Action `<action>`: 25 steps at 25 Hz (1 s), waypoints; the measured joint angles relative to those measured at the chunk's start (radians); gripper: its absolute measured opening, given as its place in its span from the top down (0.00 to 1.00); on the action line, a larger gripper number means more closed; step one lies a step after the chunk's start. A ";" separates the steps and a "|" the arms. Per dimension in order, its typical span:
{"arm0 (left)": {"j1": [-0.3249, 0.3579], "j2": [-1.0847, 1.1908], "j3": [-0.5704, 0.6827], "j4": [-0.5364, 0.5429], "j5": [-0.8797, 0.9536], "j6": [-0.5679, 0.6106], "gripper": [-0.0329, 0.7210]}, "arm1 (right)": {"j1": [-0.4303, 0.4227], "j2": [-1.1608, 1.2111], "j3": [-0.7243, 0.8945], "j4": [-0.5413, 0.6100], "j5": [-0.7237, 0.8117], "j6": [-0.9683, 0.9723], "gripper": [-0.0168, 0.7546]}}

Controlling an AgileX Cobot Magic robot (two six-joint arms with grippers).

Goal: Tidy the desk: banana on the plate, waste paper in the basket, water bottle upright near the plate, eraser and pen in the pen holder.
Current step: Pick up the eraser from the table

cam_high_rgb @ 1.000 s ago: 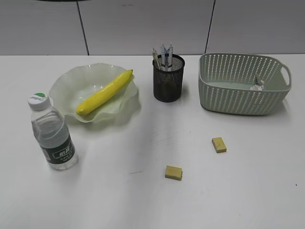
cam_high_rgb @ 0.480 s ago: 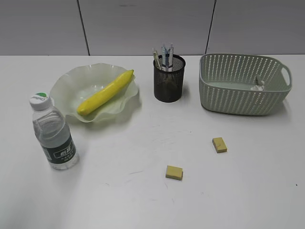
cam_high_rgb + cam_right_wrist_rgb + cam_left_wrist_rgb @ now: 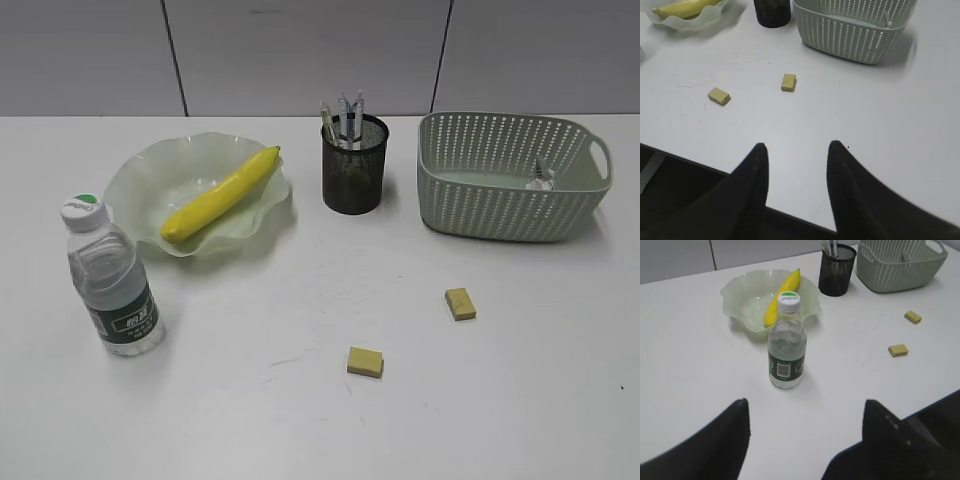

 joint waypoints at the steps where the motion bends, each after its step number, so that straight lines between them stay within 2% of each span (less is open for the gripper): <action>1: 0.000 0.000 0.015 -0.010 -0.006 0.003 0.26 | 0.000 0.000 0.000 0.000 0.000 0.000 0.56; 7: 0.000 -0.001 0.030 -0.032 -0.012 0.016 0.30 | 0.000 0.028 -0.005 0.000 -0.009 0.000 0.56; 10: 0.001 -0.001 0.030 -0.032 -0.014 0.019 0.31 | 0.000 0.131 -0.027 0.000 -0.044 0.000 0.56; 12: 0.025 -0.002 0.030 -0.034 -0.015 0.019 0.31 | 0.000 0.261 -0.046 0.000 -0.081 0.000 0.56; 14: 0.077 -0.002 0.030 -0.034 -0.015 0.020 0.31 | 0.000 0.416 -0.067 0.000 -0.131 0.000 0.56; 21: 0.367 -0.015 0.030 -0.044 -0.015 0.020 0.31 | 0.000 1.086 -0.183 -0.009 -0.350 0.064 0.56; 25: 0.444 -0.025 0.030 -0.054 -0.015 0.021 0.31 | 0.000 1.416 -0.301 -0.009 -0.434 0.073 0.55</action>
